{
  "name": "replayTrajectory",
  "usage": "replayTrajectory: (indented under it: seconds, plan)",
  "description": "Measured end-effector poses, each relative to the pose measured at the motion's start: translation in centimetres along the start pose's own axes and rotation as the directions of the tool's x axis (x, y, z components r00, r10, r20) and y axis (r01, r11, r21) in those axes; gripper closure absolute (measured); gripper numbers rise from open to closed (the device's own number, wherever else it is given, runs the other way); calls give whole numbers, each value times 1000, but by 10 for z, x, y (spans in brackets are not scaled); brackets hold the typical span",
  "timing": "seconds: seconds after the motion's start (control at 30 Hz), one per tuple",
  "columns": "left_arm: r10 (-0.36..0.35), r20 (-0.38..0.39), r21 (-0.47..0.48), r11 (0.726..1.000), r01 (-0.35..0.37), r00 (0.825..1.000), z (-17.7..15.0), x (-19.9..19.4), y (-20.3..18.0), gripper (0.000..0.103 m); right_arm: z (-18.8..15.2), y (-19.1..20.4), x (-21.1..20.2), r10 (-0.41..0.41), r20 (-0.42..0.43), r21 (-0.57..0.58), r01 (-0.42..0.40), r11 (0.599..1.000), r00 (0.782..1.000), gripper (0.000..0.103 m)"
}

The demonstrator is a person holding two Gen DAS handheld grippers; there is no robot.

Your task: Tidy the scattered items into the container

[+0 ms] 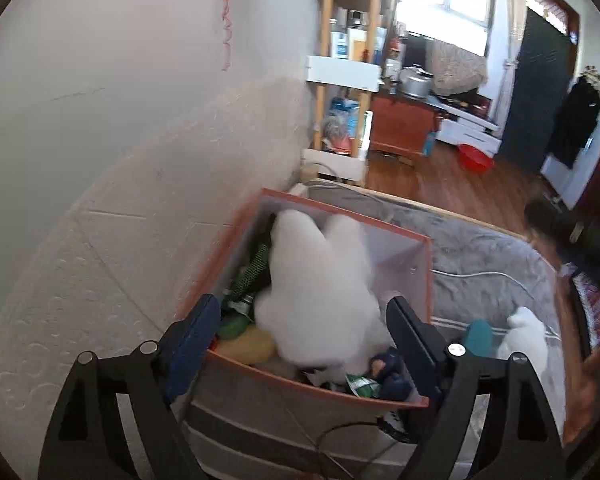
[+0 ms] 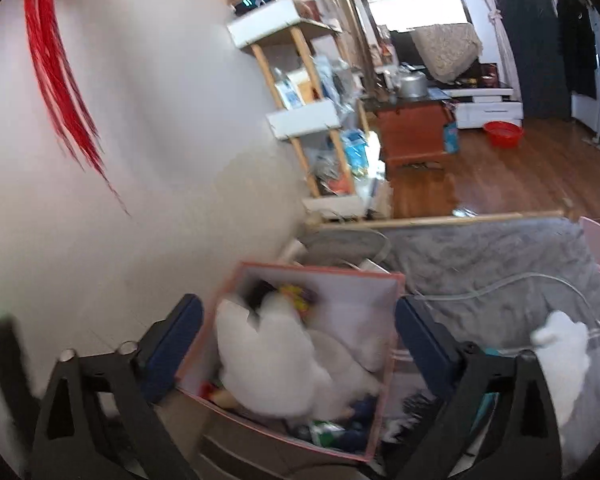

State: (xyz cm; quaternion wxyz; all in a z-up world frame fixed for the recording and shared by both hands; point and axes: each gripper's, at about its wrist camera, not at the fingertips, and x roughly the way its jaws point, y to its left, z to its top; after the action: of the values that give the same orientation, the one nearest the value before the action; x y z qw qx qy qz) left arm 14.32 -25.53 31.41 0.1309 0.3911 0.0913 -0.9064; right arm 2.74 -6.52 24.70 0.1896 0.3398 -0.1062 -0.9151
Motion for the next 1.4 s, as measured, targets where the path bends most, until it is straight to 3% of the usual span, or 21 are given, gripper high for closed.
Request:
replayTrajectory:
  seconds: [0.1,0.27,0.4,0.5,0.57,0.6,0.63,0.67,0.73,0.77,0.8,0.87,0.93,1.07,1.17,1.27,1.4]
  plan:
    - [-60,-34,61,996,62,998,-14,-1,-38,18,-22,-42,-7,-57,-45,45,59,997,997,2]
    - [-151,-121,204,964,173,981,-48,11,-143,17,-63,-144,-39,-183,-104,172,199,965,978,2]
    - [-194,-261,317,908,274,946,-97,39,-237,17,-102,-231,-59,-250,-184,304,297,905,951,2]
    - [-178,-347,406,857,318,921,-138,65,-298,17,-135,-283,-64,-273,-247,369,351,861,930,2]
    - [-170,-386,440,830,343,907,-164,83,-328,27,-158,-314,-59,-257,-285,402,358,843,924,3]
    - [-165,-411,446,821,356,897,-174,91,-339,60,-168,-326,-55,-236,-299,416,349,840,924,21]
    - [-158,-452,444,814,375,878,-186,103,-348,103,-178,-336,-50,-214,-316,422,339,841,924,38]
    - [-149,-491,440,808,392,858,-198,114,-356,103,-189,-345,-42,-199,-346,421,341,841,917,66]
    - [-117,-521,469,789,397,846,-219,128,-369,103,-206,-360,-28,-178,-395,425,351,834,901,70]
    - [-104,-526,482,781,397,844,-227,135,-376,103,-213,-367,-20,-143,-410,449,336,828,901,80]
    - [-98,-539,483,777,403,836,-235,142,-379,103,-215,-372,-16,-114,-406,471,315,824,907,91]
    - [-86,-569,472,780,411,818,-248,155,-386,103,-209,-375,-16,-100,-379,474,285,833,920,102]
    - [-81,-587,467,779,418,806,-256,162,-391,103,-207,-374,-14,-88,-370,461,265,847,925,103]
    - [-113,-572,463,773,434,812,-250,150,-397,103,-216,-377,-13,39,-339,553,166,817,940,103]
    - [-167,-526,468,762,448,834,-229,122,-400,103,-222,-365,-13,119,-322,599,105,794,939,103]
    - [-193,-465,493,755,433,864,-203,93,-395,103,-209,-338,-20,109,-307,560,87,824,945,103]
    - [-232,-396,490,765,418,889,-168,61,-368,103,-175,-298,-38,83,-270,492,63,868,959,103]
